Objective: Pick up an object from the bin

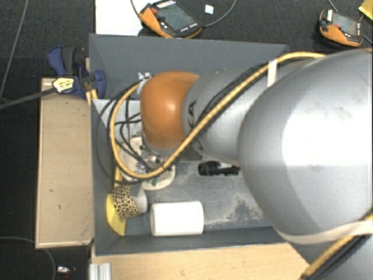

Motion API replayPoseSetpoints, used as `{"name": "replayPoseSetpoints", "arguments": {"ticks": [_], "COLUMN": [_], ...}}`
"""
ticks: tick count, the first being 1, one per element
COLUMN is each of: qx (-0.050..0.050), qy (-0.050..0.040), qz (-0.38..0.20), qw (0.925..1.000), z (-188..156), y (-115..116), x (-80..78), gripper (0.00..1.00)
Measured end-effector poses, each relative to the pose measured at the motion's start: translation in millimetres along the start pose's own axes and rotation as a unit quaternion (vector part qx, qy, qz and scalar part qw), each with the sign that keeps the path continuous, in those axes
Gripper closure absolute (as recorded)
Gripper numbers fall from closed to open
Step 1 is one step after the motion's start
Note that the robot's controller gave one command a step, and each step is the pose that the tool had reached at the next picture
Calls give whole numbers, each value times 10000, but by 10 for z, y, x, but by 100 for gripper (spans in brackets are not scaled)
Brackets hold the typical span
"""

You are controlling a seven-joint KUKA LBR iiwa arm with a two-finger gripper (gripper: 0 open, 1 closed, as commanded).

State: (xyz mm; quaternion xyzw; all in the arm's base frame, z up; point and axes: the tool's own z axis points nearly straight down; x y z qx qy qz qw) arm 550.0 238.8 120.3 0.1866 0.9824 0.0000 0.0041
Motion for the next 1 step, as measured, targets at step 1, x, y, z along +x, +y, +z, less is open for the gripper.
{"name": "replayPoseSetpoints", "arguments": {"ticks": [1], "qx": [167], "qy": [-83], "qz": [1263], "qw": [9918], "z": [204], "y": [-105], "x": [-189], "gripper": [100]}}
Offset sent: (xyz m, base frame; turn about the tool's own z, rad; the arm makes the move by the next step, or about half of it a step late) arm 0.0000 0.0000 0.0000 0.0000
